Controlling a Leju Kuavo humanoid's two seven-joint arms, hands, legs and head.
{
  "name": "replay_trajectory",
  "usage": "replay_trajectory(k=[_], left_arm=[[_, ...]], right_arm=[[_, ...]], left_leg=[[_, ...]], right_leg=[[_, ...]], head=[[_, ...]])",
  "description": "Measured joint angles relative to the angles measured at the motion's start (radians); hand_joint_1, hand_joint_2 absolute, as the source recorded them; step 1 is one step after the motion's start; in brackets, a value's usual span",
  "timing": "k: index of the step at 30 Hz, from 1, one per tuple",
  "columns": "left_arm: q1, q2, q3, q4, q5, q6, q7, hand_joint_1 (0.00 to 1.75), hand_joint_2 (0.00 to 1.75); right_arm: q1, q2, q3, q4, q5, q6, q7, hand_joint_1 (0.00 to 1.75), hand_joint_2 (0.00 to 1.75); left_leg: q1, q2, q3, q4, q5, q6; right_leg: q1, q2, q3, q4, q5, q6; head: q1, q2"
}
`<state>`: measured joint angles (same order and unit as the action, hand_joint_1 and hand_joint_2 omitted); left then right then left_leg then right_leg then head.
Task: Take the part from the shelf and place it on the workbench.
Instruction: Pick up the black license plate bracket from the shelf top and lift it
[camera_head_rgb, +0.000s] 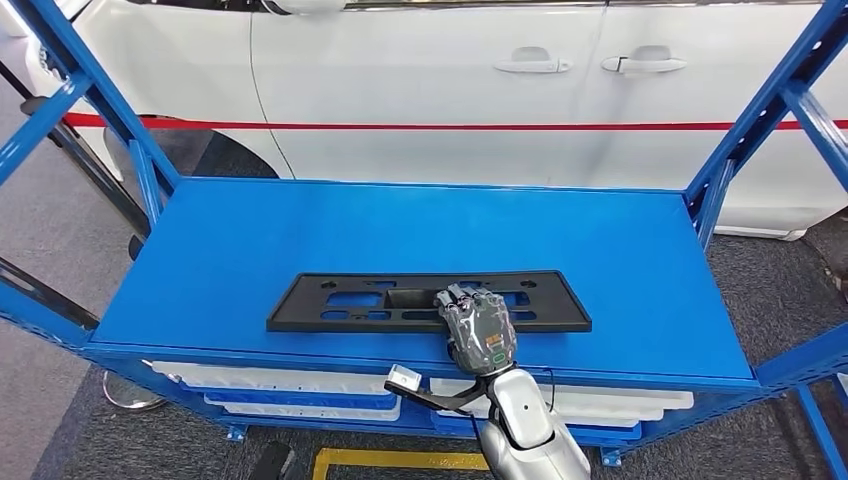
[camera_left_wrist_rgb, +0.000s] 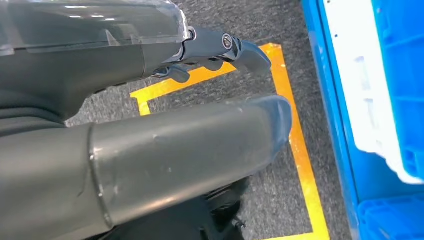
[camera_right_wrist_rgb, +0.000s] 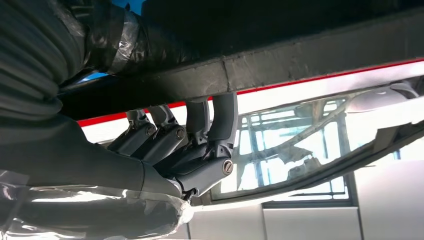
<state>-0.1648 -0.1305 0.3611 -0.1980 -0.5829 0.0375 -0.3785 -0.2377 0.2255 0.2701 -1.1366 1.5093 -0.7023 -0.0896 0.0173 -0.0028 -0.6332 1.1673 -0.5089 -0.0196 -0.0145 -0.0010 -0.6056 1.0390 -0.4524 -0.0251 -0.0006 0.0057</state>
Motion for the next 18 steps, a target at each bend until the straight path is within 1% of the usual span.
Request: replay_trajectory(k=[1, 2, 3, 4, 6, 7, 8, 9, 10, 11, 12, 13, 14, 15, 16, 17, 18], left_arm=[[-0.001, 0.0, 0.001, 0.0, 0.0, 0.001, -0.001, 0.0, 0.0], [-0.002, 0.0, 0.002, 0.0, 0.0, 0.002, -0.003, 0.0, 0.0], [-0.002, 0.0, 0.004, 0.0, 0.0, 0.003, -0.004, 0.0, 0.0], [-0.002, 0.0, 0.005, 0.0, 0.0, 0.003, -0.004, 0.0, 0.0], [-0.001, 0.0, 0.006, 0.0, -0.001, 0.003, -0.005, 0.0, 0.0], [-0.001, -0.001, 0.006, 0.0, -0.002, 0.005, -0.005, 0.0, 0.0], [-0.001, -0.001, 0.007, 0.0, -0.003, 0.008, -0.005, 0.0, 0.0], [-0.001, -0.002, 0.007, 0.0, -0.004, 0.012, -0.005, 0.0, 0.0], [0.001, -0.002, 0.008, 0.0, -0.004, 0.018, -0.005, 0.0, 0.0], [0.003, -0.002, 0.009, 0.0, -0.004, 0.026, -0.005, 0.0, 0.0], [0.006, -0.002, 0.012, 0.0, -0.004, 0.034, -0.006, 0.0, 0.0], [0.01, -0.002, 0.015, 0.0, -0.003, 0.044, -0.006, 0.0, 0.0], [0.014, -0.002, 0.018, 0.0, -0.002, 0.054, -0.007, 0.0, 0.0], [0.017, -0.002, 0.021, 0.0, -0.001, 0.063, -0.007, 0.0, 0.0], [0.018, -0.002, 0.024, 0.0, 0.001, 0.074, -0.008, 0.0, 0.0], [0.019, -0.002, 0.027, 0.0, 0.003, 0.085, -0.008, 0.0, 0.0], [0.02, -0.002, 0.031, 0.0, 0.004, 0.098, -0.008, 0.0, 0.0]], right_arm=[[0.0, 0.0, 0.0, -0.003, -0.001, 0.0, -0.001, 1.75, 1.75], [0.0, 0.0, 0.0, -0.006, -0.001, 0.0, -0.001, 1.75, 1.75], [0.001, 0.0, 0.0, -0.009, -0.002, 0.0, -0.001, 1.75, 1.75], [0.001, -0.001, 0.0, -0.01, -0.002, 0.0, -0.001, 1.75, 1.75], [0.004, -0.001, -0.001, -0.014, -0.002, 0.0, -0.002, 1.75, 1.75], [0.005, -0.001, -0.001, -0.017, -0.004, 0.0, -0.004, 1.75, 1.75], [0.007, -0.002, -0.003, -0.021, -0.008, 0.0, -0.009, 1.75, 1.75], [0.011, -0.003, -0.006, -0.027, -0.015, 0.0, -0.018, 1.75, 1.75], [0.017, -0.003, -0.012, -0.035, -0.029, 0.0, -0.038, 1.75, 1.75], [0.025, -0.003, -0.022, -0.047, -0.051, 0.0, -0.071, 1.75, 1.75], [0.033, -0.001, -0.034, -0.06, -0.077, 0.0, -0.115, 1.75, 1.75], [0.04, 0.005, -0.053, -0.079, -0.109, 0.0, -0.175, 1.75, 1.75], [0.044, 0.014, -0.075, -0.099, -0.142, 0.0, -0.238, 1.75, 1.75], [0.045, 0.028, -0.1, -0.122, -0.172, 0.0, -0.294, 1.75, 1.75], [0.044, 0.043, -0.123, -0.146, -0.199, 0.0, -0.34, 1.75, 1.75], [0.044, 0.058, -0.138, -0.17, -0.219, 0.001, -0.369, 1.75, 1.75], [0.044, 0.069, -0.148, -0.194, -0.237, 0.001, -0.386, 1.75, 1.75]], left_leg=[[-0.001, 0.0, 0.031, -0.067, 0.025, 0.003], [-0.003, 0.0, 0.054, -0.116, 0.04, 0.008], [-0.005, -0.001, 0.065, -0.141, 0.043, 0.013], [-0.008, -0.001, 0.067, -0.146, 0.041, 0.018], [-0.007, -0.001, 0.068, -0.153, 0.049, 0.031], [-0.005, 0.0, 0.069, -0.158, 0.053, 0.039], [-0.003, 0.002, 0.071, -0.162, 0.057, 0.046], [-0.002, 0.003, 0.071, -0.165, 0.059, 0.051], [-0.003, 0.003, 0.07, -0.165, 0.059, 0.055], [-0.004, 0.003, 0.069, -0.164, 0.058, 0.056], [-0.005, 0.002, 0.069, -0.163, 0.057, 0.056], [-0.005, 0.002, 0.069, -0.161, 0.056, 0.056], [-0.005, 0.001, 0.07, -0.158, 0.053, 0.055], [-0.005, 0.001, 0.071, -0.153, 0.05, 0.052], [-0.007, 0.001, 0.07, -0.148, 0.045, 0.048], [-0.009, 0.0, 0.068, -0.143, 0.04, 0.042], [-0.011, 0.0, 0.066, -0.139, 0.037, 0.037]], right_leg=[[0.002, 0.001, 0.001, 0.001, -0.001, 0.003], [0.003, 0.003, 0.0, 0.001, 0.0, 0.008], [0.004, 0.004, -0.001, 0.0, 0.001, 0.013], [0.005, 0.005, -0.001, -0.001, 0.003, 0.019], [0.003, 0.006, -0.001, -0.002, 0.003, 0.03], [0.003, 0.005, -0.007, 0.011, -0.007, 0.035], [0.003, 0.005, -0.022, 0.044, -0.029, 0.038], [0.002, 0.005, -0.045, 0.095, -0.059, 0.039], [0.002, 0.004, -0.077, 0.162, -0.093, 0.04], [0.002, 0.004, -0.108, 0.226, -0.118, 0.041], [0.001, 0.004, -0.128, 0.265, -0.127, 0.042], [0.001, 0.004, -0.133, 0.272, -0.118, 0.042], [0.001, 0.004, -0.117, 0.237, -0.089, 0.04], [0.001, 0.003, -0.086, 0.172, -0.052, 0.038], [0.002, 0.003, -0.054, 0.105, -0.025, 0.036], [0.002, 0.003, -0.03, 0.053, -0.007, 0.033], [0.003, 0.003, -0.016, 0.024, -0.002, 0.03]], head=[[0.0, 0.0], [0.0, 0.0], [0.0, 0.0], [0.0, 0.0], [0.0, 0.0], [0.0, 0.0], [0.001, 0.0], [0.001, 0.0], [0.001, 0.0], [0.0, 0.0], [0.001, 0.0], [0.001, 0.0], [0.001, 0.0], [0.001, 0.0], [0.001, 0.0], [0.0, 0.0], [0.0, 0.0]])
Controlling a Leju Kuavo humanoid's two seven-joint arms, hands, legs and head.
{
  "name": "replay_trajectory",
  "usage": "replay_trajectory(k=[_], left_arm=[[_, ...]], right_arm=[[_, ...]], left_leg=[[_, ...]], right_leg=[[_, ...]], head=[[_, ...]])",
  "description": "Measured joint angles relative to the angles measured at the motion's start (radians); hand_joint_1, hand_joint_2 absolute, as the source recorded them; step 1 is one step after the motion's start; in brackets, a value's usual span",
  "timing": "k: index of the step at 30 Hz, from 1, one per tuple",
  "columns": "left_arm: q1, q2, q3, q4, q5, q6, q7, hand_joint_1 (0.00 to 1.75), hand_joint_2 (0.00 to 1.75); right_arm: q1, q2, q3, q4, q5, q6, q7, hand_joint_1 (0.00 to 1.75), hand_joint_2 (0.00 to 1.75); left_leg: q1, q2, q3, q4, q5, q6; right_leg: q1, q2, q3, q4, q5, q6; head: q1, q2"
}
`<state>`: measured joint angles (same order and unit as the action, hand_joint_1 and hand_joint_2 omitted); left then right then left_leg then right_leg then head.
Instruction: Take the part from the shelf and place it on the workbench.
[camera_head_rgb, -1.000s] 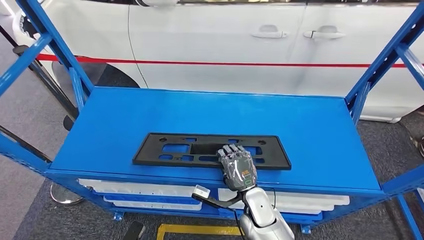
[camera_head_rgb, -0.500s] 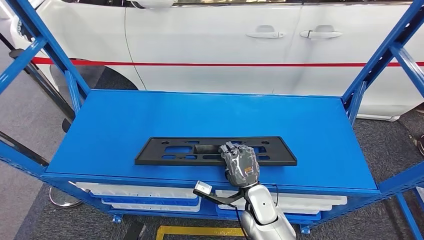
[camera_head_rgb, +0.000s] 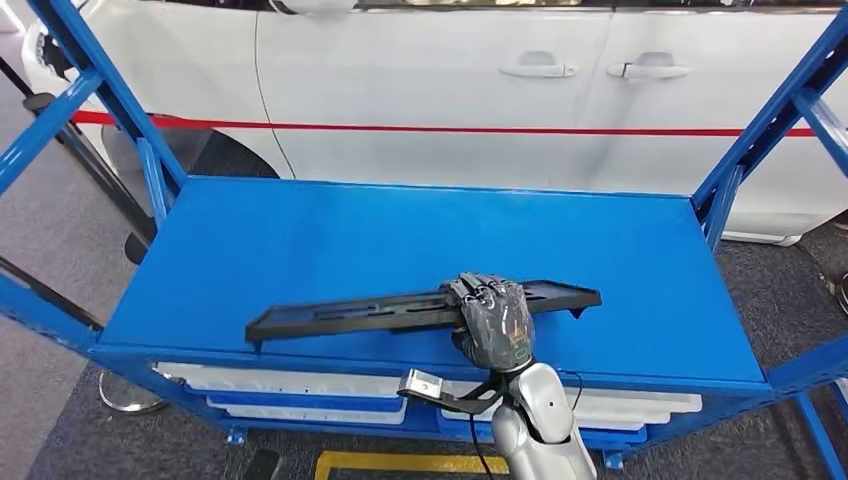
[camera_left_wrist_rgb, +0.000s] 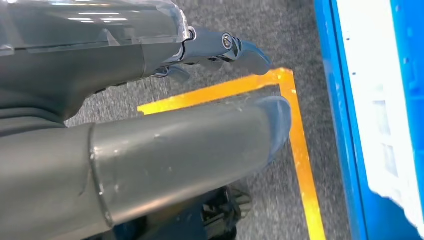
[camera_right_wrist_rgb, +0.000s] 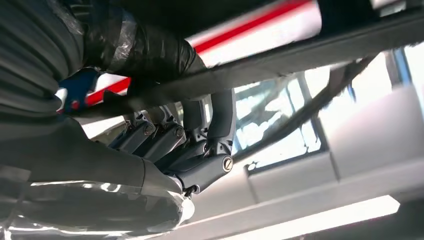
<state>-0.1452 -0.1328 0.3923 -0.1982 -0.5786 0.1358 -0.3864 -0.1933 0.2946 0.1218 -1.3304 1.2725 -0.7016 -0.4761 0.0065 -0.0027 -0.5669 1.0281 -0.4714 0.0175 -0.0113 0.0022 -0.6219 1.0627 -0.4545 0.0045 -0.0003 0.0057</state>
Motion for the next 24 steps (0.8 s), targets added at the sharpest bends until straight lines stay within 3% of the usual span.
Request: replay_trajectory(k=[3, 5, 8, 9, 10, 11, 14, 15, 17, 19, 21, 23, 24], left_arm=[[0.002, -0.001, 0.01, 0.0, -0.008, 0.041, -0.01, 0.0, 0.0], [0.0, -0.004, 0.01, -0.001, -0.02, 0.057, -0.027, 0.0, 0.0], [-0.003, -0.008, 0.01, -0.001, -0.027, 0.057, -0.042, 0.0, 0.0], [-0.002, -0.009, 0.01, -0.001, -0.028, 0.051, -0.044, 0.0, 0.0], [-0.001, -0.01, 0.01, -0.001, -0.027, 0.042, -0.047, 0.0, 0.0], [-0.001, -0.01, 0.011, -0.001, -0.027, 0.032, -0.05, 0.0, 0.0], [-0.002, -0.009, 0.012, -0.002, -0.022, 0.013, -0.054, 0.0, 0.0], [-0.002, -0.009, 0.013, -0.003, -0.022, 0.011, -0.054, 0.0, 0.0], [-0.001, -0.009, 0.014, -0.003, -0.021, 0.008, -0.056, 0.0, 0.0], [0.002, -0.009, 0.014, -0.003, -0.021, 0.004, -0.057, 0.0, 0.87], [0.001, -0.01, 0.015, -0.004, -0.022, 0.002, -0.057, 0.0, 1.75], [0.001, -0.01, 0.015, -0.004, -0.022, 0.001, -0.056, 0.0, 1.75], [0.002, -0.01, 0.015, -0.004, -0.023, 0.001, -0.055, 0.0, 1.75]], right_arm=[[0.003, 0.018, -0.007, -0.074, -0.028, 0.0, -0.032, 1.75, 1.75], [0.002, 0.024, -0.006, -0.119, -0.036, 0.0, -0.047, 1.75, 1.75], [0.0, 0.026, -0.002, -0.162, -0.048, 0.001, -0.062, 1.75, 1.75], [0.001, 0.026, -0.001, -0.169, -0.05, 0.001, -0.067, 1.75, 1.75], [0.001, 0.026, 0.001, -0.175, -0.052, 0.001, -0.072, 1.75, 1.75], [0.001, 0.026, 0.004, -0.181, -0.053, 0.001, -0.077, 1.75, 1.75], [0.001, 0.026, 0.013, -0.2, -0.056, 0.001, -0.086, 1.75, 1.75], [0.001, 0.026, 0.015, -0.205, -0.057, 0.001, -0.088, 1.75, 1.75], [0.001, 0.026, 0.017, -0.212, -0.057, 0.001, -0.089, 1.75, 1.75], [0.001, 0.026, 0.019, -0.219, -0.057, 0.001, -0.09, 1.75, 1.75], [0.002, 0.025, 0.02, -0.227, -0.058, 0.001, -0.091, 1.75, 1.75], [0.003, 0.024, 0.02, -0.23, -0.06, 0.001, -0.093, 1.75, 1.75], [0.004, 0.024, 0.02, -0.23, -0.06, 0.001, -0.095, 1.75, 1.75]], left_leg=[[0.001, -0.001, -0.001, 0.001, -0.004, -0.015], [0.004, 0.0, -0.016, 0.038, -0.031, -0.026], [0.006, 0.0, -0.101, 0.221, -0.118, -0.038], [0.006, 0.0, -0.126, 0.268, -0.129, -0.039], [0.006, 0.0, -0.135, 0.282, -0.122, -0.038], [0.006, 0.0, -0.125, 0.256, -0.096, -0.035], [0.001, 0.0, -0.038, 0.059, -0.001, -0.016], [-0.002, 0.0, -0.02, 0.017, 0.011, -0.01], [-0.007, -0.001, -0.012, -0.005, 0.012, -0.003], [-0.002, -0.002, -0.007, -0.018, 0.021, 0.007], [0.004, -0.001, -0.001, -0.032, 0.03, 0.017], [0.003, 0.0, -0.002, -0.032, 0.031, 0.021], [0.003, 0.0, -0.002, -0.032, 0.031, 0.022]], right_leg=[[0.002, 0.0, 0.002, -0.01, -0.002, -0.015], [-0.001, -0.002, 0.005, -0.016, 0.0, -0.026], [-0.001, -0.004, 0.007, -0.018, -0.001, -0.034], [0.0, -0.004, 0.008, -0.018, -0.001, -0.035], [0.001, -0.004, 0.009, -0.017, -0.002, -0.035], [0.002, -0.003, 0.01, -0.017, -0.002, -0.035], [0.006, -0.001, 0.014, -0.017, -0.004, -0.032], [0.007, -0.002, 0.013, -0.017, -0.003, -0.028], [0.007, -0.002, 0.012, -0.02, -0.001, -0.018], [0.007, -0.003, 0.012, -0.018, -0.005, -0.007], [0.007, -0.002, -0.013, 0.04, -0.045, 0.002], [0.004, -0.002, -0.071, 0.164, -0.108, 0.008], [0.002, -0.002, -0.097, 0.218, -0.126, 0.01]], head=[[0.0, 0.0], [0.0, 0.0], [0.0, 0.0], [0.0, 0.0], [0.0, 0.0], [0.0, 0.0], [0.0, 0.0], [0.0, 0.0], [0.0, 0.0], [0.0, 0.0], [0.001, 0.0], [0.0, 0.0], [0.0, 0.0]])
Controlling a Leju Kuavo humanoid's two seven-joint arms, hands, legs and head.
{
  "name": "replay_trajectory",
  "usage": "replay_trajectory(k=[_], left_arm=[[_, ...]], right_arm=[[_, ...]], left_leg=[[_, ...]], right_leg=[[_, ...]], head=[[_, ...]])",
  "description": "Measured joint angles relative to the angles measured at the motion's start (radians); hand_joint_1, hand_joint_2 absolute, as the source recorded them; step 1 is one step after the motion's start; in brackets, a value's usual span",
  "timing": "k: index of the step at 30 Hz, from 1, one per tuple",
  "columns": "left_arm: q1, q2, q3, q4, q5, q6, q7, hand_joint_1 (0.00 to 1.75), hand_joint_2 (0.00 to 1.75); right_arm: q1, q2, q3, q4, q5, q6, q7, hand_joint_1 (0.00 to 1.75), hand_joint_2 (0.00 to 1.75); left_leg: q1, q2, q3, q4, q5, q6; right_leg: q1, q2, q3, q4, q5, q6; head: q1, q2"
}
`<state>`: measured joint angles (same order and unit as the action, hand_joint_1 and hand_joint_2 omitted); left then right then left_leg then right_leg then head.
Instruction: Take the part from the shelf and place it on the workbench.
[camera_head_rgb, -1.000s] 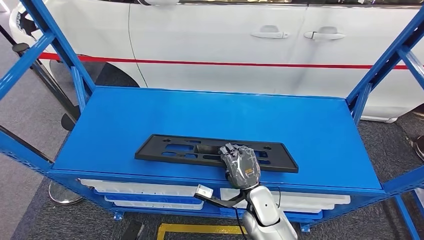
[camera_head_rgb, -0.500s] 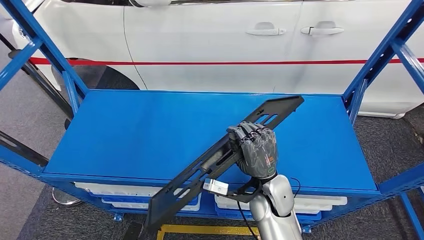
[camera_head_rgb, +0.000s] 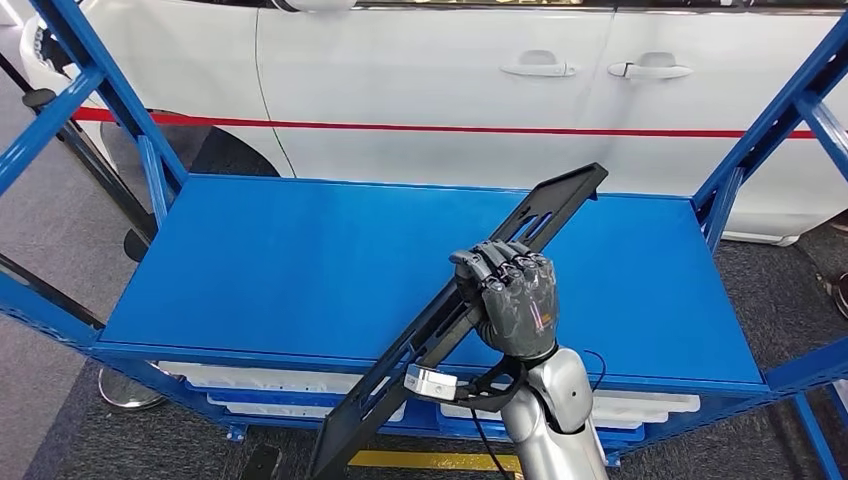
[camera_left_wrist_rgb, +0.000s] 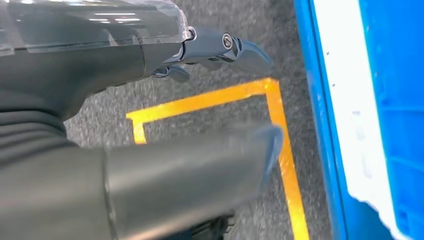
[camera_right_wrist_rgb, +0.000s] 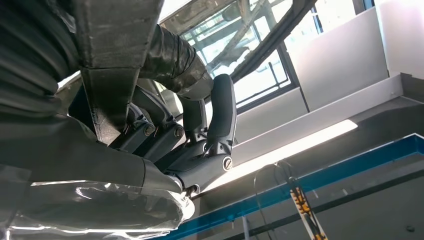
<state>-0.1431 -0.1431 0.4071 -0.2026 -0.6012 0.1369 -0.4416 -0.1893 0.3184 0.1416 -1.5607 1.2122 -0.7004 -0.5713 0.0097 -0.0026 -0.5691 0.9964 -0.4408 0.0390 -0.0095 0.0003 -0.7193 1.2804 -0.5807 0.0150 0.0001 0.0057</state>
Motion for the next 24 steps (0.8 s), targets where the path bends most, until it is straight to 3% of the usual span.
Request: replay_trajectory(k=[1, 2, 5, 7, 11, 12, 14, 16, 17, 18, 20, 22, 24], left_arm=[[0.002, 0.0, 0.0, 0.0, -0.001, 0.0, 0.001, 0.0, 1.75], [0.003, -0.001, 0.0, 0.0, -0.003, -0.001, 0.001, 0.0, 1.75], [0.006, -0.004, 0.0, 0.0, -0.009, -0.01, 0.002, 0.0, 1.75], [0.009, -0.004, 0.0, 0.0, -0.015, -0.023, 0.004, 0.0, 1.75], [0.022, -0.008, -0.005, 0.0, -0.049, -0.03, 0.002, 0.0, 1.75], [0.025, -0.011, -0.01, 0.0, -0.06, -0.025, 0.002, 0.0, 1.75], [0.029, -0.018, -0.021, 0.0, -0.069, -0.024, 0.002, 0.0, 1.75], [0.032, -0.025, -0.025, 0.0, -0.067, -0.033, 0.008, 0.0, 1.75], [0.032, -0.029, -0.026, 0.0, -0.065, -0.037, 0.015, 0.0, 1.75], [0.032, -0.032, -0.027, 0.0, -0.063, -0.039, 0.022, 0.0, 1.75], [0.028, -0.036, -0.026, 0.0, -0.053, -0.042, 0.037, 0.0, 1.75], [0.024, -0.038, -0.024, 0.0, -0.041, -0.041, 0.056, 0.0, 1.75], [0.025, -0.039, -0.019, 0.0, -0.03, -0.036, 0.079, 0.0, 1.75]], right_arm=[[0.001, 0.0, 0.0, 0.0, -0.001, 0.0, -0.002, 1.75, 1.75], [0.002, 0.0, 0.0, -0.002, -0.001, 0.0, -0.004, 1.75, 1.75], [0.004, 0.0, 0.001, -0.01, -0.001, 0.0, -0.01, 1.75, 1.75], [0.008, 0.0, 0.003, -0.018, -0.005, 0.0, -0.014, 1.75, 1.75], [0.02, -0.001, 0.026, -0.034, -0.02, 0.0, -0.01, 1.75, 1.75], [0.024, -0.002, 0.038, -0.036, -0.025, 0.0, -0.005, 1.75, 1.75], [0.034, -0.006, 0.064, -0.038, -0.036, 0.0, 0.004, 1.75, 1.75], [0.044, -0.009, 0.084, -0.035, -0.05, 0.0, 0.006, 1.75, 1.75], [0.047, -0.01, 0.094, -0.033, -0.059, 0.001, 0.005, 1.75, 1.75], [0.047, -0.01, 0.103, -0.03, -0.069, 0.001, 0.004, 1.75, 1.75], [0.046, -0.011, 0.128, -0.024, -0.09, 0.001, 0.002, 1.75, 1.75], [0.046, -0.015, 0.161, -0.017, -0.112, 0.001, 0.008, 1.75, 1.75], [0.044, -0.019, 0.199, -0.007, -0.135, 0.001, 0.019, 1.75, 1.75]], left_leg=[[0.0, 0.0, 0.0, 0.001, -0.001, -0.001], [0.0, -0.001, 0.0, 0.003, -0.002, -0.002], [0.0, -0.004, -0.003, 0.021, -0.014, -0.014], [-0.003, -0.005, -0.008, 0.031, -0.021, -0.024], [0.0, -0.003, -0.013, 0.05, -0.041, -0.044], [0.001, -0.003, -0.028, 0.085, -0.064, -0.049], [0.003, -0.003, -0.085, 0.209, -0.127, -0.057], [0.003, -0.003, -0.133, 0.306, -0.155, -0.059], [0.003, -0.003, -0.132, 0.302, -0.14, -0.057], [0.002, -0.003, -0.113, 0.259, -0.108, -0.053], [-0.002, -0.003, -0.049, 0.121, -0.042, -0.039], [-0.009, -0.003, -0.013, 0.039, -0.019, -0.027], [-0.013, -0.004, -0.01, 0.027, -0.014, -0.02]], right_leg=[[-0.002, 0.0, -0.012, 0.023, 0.001, 0.002], [-0.004, 0.0, -0.006, 0.008, 0.021, 0.004], [-0.009, 0.0, 0.081, -0.17, 0.107, 0.002], [-0.007, 0.002, 0.105, -0.223, 0.116, -0.007], [-0.007, 0.004, 0.108, -0.23, 0.118, -0.031], [-0.009, 0.003, 0.109, -0.233, 0.119, -0.035], [-0.008, 0.0, 0.11, -0.233, 0.118, -0.042], [-0.005, -0.001, 0.11, -0.233, 0.117, -0.044], [-0.004, -0.001, 0.11, -0.233, 0.117, -0.044], [-0.003, 0.0, 0.112, -0.232, 0.117, -0.044], [-0.001, 0.001, 0.114, -0.232, 0.116, -0.042], [0.0, 0.002, 0.111, -0.233, 0.118, -0.035], [-0.002, 0.002, 0.11, -0.235, 0.123, -0.024]], head=[[0.0, 0.0], [0.0, 0.0], [0.0, 0.0], [0.0, 0.0], [0.0, 0.0], [-0.001, 0.0], [-0.001, 0.0], [0.0, 0.0], [0.0, 0.0], [0.0, 0.0], [0.0, 0.0], [0.0, 0.0], [0.0, 0.0]])
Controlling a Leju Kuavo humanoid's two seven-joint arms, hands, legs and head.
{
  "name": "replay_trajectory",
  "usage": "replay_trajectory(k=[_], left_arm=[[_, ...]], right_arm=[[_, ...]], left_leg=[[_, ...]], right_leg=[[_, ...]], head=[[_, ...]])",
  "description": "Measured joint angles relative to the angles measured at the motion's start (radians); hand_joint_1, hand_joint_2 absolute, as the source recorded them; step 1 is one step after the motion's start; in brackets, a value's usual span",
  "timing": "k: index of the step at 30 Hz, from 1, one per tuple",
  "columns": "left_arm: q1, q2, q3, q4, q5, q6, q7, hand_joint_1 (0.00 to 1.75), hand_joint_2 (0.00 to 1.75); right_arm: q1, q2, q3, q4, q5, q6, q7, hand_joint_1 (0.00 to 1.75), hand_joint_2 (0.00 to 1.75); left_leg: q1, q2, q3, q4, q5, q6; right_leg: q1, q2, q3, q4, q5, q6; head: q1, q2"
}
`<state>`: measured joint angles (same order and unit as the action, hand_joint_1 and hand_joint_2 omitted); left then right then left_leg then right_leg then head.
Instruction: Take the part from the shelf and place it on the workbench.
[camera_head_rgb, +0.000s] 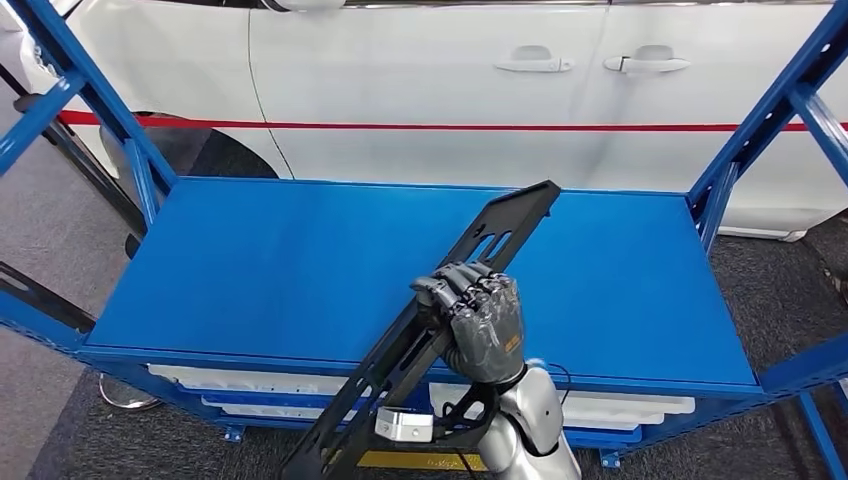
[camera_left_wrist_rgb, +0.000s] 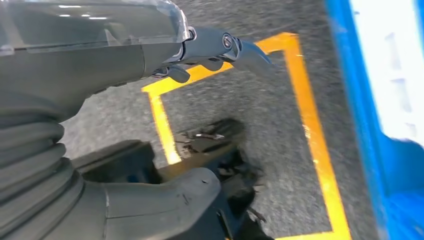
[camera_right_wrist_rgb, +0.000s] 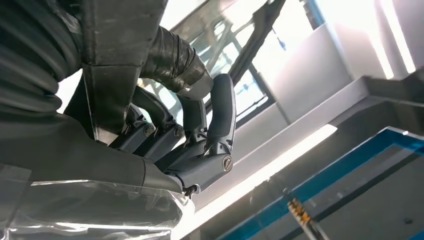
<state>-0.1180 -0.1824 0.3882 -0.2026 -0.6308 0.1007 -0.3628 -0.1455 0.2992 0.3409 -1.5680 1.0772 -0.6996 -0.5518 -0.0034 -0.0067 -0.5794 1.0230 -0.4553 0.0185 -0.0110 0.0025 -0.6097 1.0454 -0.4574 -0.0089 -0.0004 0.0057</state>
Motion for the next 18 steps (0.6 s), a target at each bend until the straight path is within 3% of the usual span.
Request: replay_trajectory(k=[2, 3, 6, 7, 8, 9, 11, 13, 16, 18], left_arm=[[0.003, 0.0, 0.008, 0.0, 0.01, 0.005, 0.02, 0.0, 1.75], [0.004, -0.001, 0.013, 0.0, 0.015, 0.007, 0.026, 0.0, 1.75], [0.008, -0.001, 0.027, 0.0, 0.029, 0.008, 0.035, 0.0, 1.75], [0.011, -0.001, 0.032, 0.0, 0.033, 0.008, 0.037, 0.0, 1.75], [0.015, -0.001, 0.038, 0.0, 0.036, 0.008, 0.038, 0.0, 1.75], [0.018, -0.001, 0.043, 0.0, 0.038, 0.008, 0.039, 0.0, 1.75], [0.024, -0.001, 0.05, 0.0, 0.04, 0.007, 0.039, 0.0, 1.75], [0.026, 0.0, 0.058, 0.0, 0.04, 0.006, 0.039, 0.0, 1.75], [0.025, 0.0, 0.065, 0.0, 0.037, 0.003, 0.039, 0.0, 1.75], [0.025, 0.0, 0.067, 0.0, 0.036, 0.001, 0.039, 0.0, 1.75]], right_arm=[[-0.004, -0.005, 0.038, 0.009, -0.024, 0.0, 0.009, 1.75, 1.75], [-0.007, -0.007, 0.056, 0.013, -0.034, 0.0, 0.01, 1.75, 1.75], [-0.006, -0.014, 0.098, 0.027, -0.056, 0.0, 0.01, 1.75, 1.75], [-0.003, -0.017, 0.112, 0.031, -0.062, 0.0, 0.01, 1.75, 1.75], [0.0, -0.019, 0.125, 0.036, -0.067, 0.0, 0.01, 1.75, 1.75], [0.002, -0.021, 0.137, 0.039, -0.07, 0.0, 0.009, 1.75, 1.75], [0.003, -0.024, 0.153, 0.042, -0.072, 0.0, 0.007, 1.75, 1.75], [0.003, -0.025, 0.161, 0.044, -0.072, 0.0, 0.005, 1.75, 1.75], [0.005, -0.027, 0.167, 0.05, -0.072, 0.0, 0.004, 1.75, 1.75], [0.005, -0.027, 0.17, 0.054, -0.072, 0.0, 0.004, 1.75, 1.75]], left_leg=[[0.005, 0.002, 0.002, -0.012, 0.014, 0.008], [0.008, 0.004, 0.001, -0.019, 0.02, 0.013], [0.009, 0.006, -0.012, -0.019, 0.029, 0.021], [0.009, 0.006, -0.018, -0.015, 0.031, 0.021], [0.009, 0.007, -0.025, -0.01, 0.032, 0.021], [0.009, 0.006, -0.031, -0.004, 0.034, 0.02], [0.009, 0.005, -0.044, 0.009, 0.036, 0.015], [0.006, 0.004, -0.054, 0.02, 0.04, 0.004], [0.008, 0.002, -0.06, 0.019, 0.052, -0.017], [0.012, 0.002, -0.074, 0.047, 0.018, -0.029]], right_leg=[[0.0, -0.001, -0.003, 0.009, -0.013, 0.011], [0.0, -0.001, -0.012, 0.034, -0.036, 0.015], [-0.002, -0.001, -0.076, 0.202, -0.141, 0.023], [-0.003, -0.002, -0.09, 0.245, -0.157, 0.025], [-0.004, -0.002, -0.087, 0.255, -0.154, 0.027], [-0.005, -0.002, -0.064, 0.225, -0.134, 0.027], [-0.007, -0.002, 0.011, 0.101, -0.085, 0.025], [-0.005, 0.0, 0.05, 0.022, -0.061, 0.018], [0.0, 0.002, 0.043, 0.012, -0.043, -0.001], [-0.003, -0.002, 0.03, 0.005, -0.024, -0.016]], head=[[0.0, 0.0], [0.0, 0.0], [0.0, 0.0], [0.0, 0.0], [0.0, 0.0], [0.0, 0.0], [0.0, 0.0], [0.0, 0.0], [0.0, 0.0], [0.0, 0.0]])
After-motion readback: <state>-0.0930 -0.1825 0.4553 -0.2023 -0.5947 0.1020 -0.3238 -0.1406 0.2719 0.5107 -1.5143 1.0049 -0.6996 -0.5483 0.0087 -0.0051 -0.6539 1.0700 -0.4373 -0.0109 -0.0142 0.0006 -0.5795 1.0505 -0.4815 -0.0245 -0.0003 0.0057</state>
